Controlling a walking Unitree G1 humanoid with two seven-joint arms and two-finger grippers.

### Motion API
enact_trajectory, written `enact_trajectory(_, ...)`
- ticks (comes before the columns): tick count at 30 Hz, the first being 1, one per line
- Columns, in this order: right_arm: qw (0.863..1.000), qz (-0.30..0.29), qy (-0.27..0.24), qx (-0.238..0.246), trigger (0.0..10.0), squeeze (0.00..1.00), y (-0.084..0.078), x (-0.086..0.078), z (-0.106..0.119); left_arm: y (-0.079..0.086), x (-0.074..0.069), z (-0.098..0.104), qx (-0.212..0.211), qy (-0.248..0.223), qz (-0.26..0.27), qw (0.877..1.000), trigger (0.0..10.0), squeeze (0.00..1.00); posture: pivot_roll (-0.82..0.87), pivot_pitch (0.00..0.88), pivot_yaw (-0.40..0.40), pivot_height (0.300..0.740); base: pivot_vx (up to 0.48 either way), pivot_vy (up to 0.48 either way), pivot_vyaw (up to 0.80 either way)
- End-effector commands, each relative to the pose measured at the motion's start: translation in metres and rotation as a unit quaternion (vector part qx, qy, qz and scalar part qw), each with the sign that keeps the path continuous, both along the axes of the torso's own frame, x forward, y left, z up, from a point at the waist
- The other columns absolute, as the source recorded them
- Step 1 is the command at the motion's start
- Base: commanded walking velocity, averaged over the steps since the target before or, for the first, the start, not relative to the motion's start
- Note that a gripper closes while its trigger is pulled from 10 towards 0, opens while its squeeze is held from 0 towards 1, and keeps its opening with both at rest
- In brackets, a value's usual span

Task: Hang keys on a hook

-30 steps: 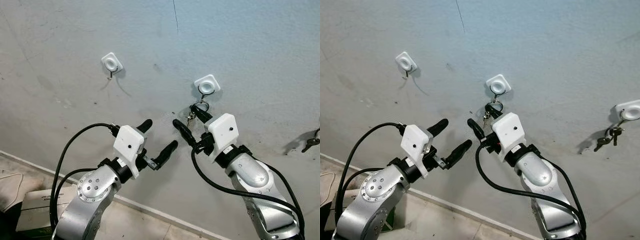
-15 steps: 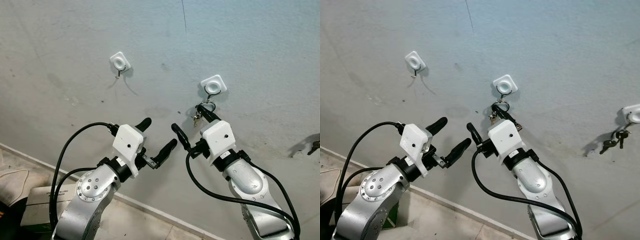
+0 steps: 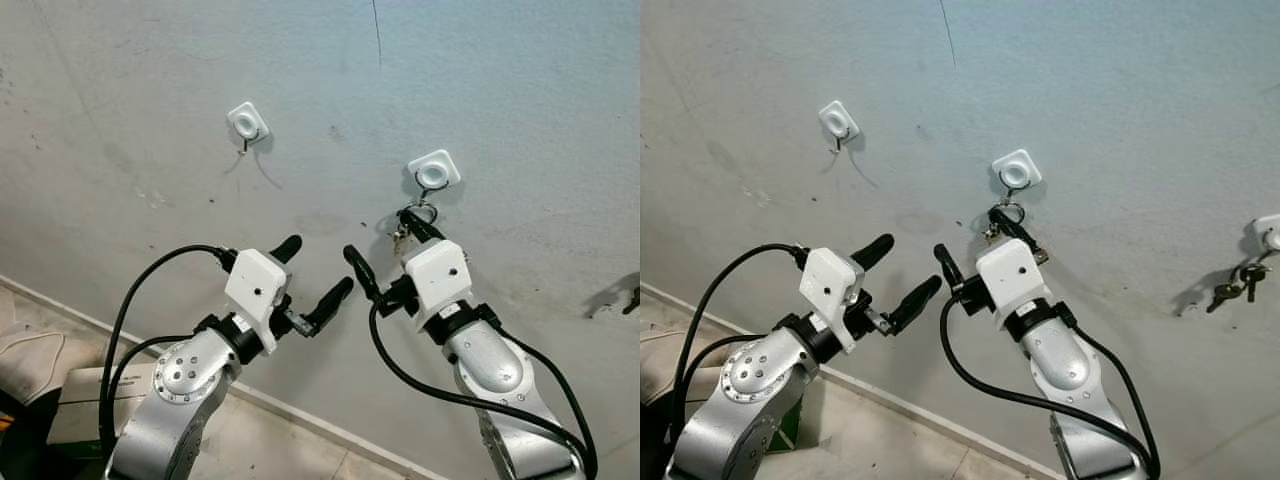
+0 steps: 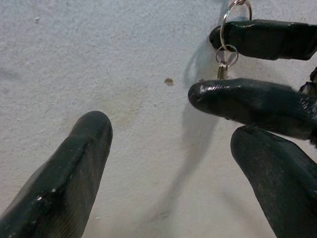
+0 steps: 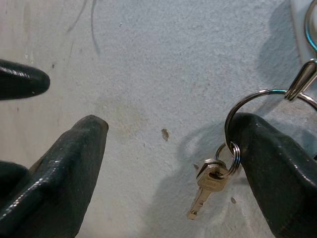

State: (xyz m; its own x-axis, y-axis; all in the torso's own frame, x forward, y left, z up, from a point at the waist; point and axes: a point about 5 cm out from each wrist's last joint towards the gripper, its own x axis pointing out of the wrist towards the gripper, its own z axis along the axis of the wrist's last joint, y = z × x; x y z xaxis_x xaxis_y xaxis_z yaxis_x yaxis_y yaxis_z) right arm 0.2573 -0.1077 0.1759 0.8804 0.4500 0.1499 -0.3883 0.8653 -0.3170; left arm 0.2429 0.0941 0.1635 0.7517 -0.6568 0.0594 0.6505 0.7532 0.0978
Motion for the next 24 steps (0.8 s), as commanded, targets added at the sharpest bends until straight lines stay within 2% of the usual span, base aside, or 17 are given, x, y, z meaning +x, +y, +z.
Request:
enact_trajectory(1,0.997,-0.070,-0.022,0.015,10.0,0.92,-0.025,0.004,0.013,0.002,0.002,0.001,0.007,-0.006,0.005,1.000,10.0,0.00,0.07,0.033,0.005,0.740,0.000,0.000,0.00)
enact_trajectory(6,0.996,-0.086,-0.027,0.018,10.0,0.89,-0.029,0.002,0.016,0.002,0.002,0.001,0.007,-0.006,0.005,1.000,10.0,0.00,0.07,0.033,0.008,0.740,0.000,0.000,0.00)
enact_trajectory(7,0.995,-0.093,-0.030,0.017,10.0,0.77,-0.029,0.002,0.017,0.002,0.002,0.001,0.007,-0.006,0.005,1.000,10.0,0.00,0.07,0.033,0.008,0.740,0.000,0.000,0.00)
enact_trajectory(9,0.994,-0.099,-0.036,0.012,10.0,0.73,-0.030,0.001,0.019,0.002,0.002,0.001,0.007,-0.006,0.004,1.000,10.0,0.00,0.07,0.033,0.008,0.740,0.000,0.000,0.00)
enact_trajectory(10,0.994,-0.099,-0.040,0.010,10.0,0.35,-0.029,0.000,0.021,0.002,0.002,0.001,0.008,-0.006,0.004,1.000,10.0,0.00,0.07,0.032,0.012,0.740,0.000,0.000,0.00)
enact_trajectory(11,0.994,-0.099,-0.042,0.009,10.0,0.35,-0.028,0.000,0.022,0.002,0.002,0.001,0.008,-0.006,0.004,1.000,10.0,0.00,0.07,0.032,0.012,0.740,0.000,0.000,0.00)
enact_trajectory(12,0.994,-0.100,-0.046,0.009,10.0,0.10,-0.028,0.000,0.024,0.002,0.002,0.001,0.008,-0.006,0.004,1.000,10.0,0.00,0.07,0.031,0.013,0.740,0.000,0.000,0.00)
enact_trajectory(13,0.994,-0.100,-0.050,0.009,10.0,0.00,-0.026,-0.001,0.027,0.002,0.003,0.001,0.008,-0.006,0.003,1.000,10.0,0.00,0.07,0.031,0.014,0.740,0.000,0.000,0.00)
enact_trajectory(24,0.988,-0.130,-0.079,-0.013,10.0,0.00,-0.032,0.003,0.038,0.002,0.003,0.000,0.009,-0.005,0.004,1.000,10.0,0.00,0.07,0.035,0.013,0.740,0.000,0.000,0.00)
